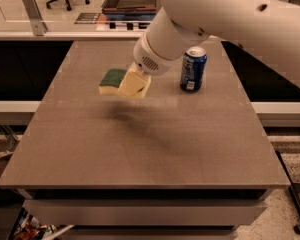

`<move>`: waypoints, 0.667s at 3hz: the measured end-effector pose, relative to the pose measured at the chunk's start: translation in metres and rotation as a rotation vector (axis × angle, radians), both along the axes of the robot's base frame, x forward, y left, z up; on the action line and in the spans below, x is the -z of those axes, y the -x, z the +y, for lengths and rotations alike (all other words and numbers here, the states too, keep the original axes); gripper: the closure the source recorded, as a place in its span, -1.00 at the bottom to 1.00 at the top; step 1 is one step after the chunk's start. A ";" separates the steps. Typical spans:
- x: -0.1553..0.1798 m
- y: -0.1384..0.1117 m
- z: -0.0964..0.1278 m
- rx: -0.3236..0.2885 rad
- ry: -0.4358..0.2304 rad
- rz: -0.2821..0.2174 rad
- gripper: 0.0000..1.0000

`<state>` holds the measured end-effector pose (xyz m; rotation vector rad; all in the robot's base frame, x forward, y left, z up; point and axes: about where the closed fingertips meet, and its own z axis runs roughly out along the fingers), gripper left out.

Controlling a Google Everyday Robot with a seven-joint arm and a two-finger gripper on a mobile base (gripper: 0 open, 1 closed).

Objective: Move sponge near orange

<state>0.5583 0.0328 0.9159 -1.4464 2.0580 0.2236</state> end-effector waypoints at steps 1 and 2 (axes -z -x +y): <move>0.004 -0.029 0.012 0.085 0.022 -0.001 1.00; 0.024 -0.057 0.014 0.129 -0.015 0.015 1.00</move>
Offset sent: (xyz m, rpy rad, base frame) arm 0.0962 0.0149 -0.0490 0.0821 0.0303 -0.1826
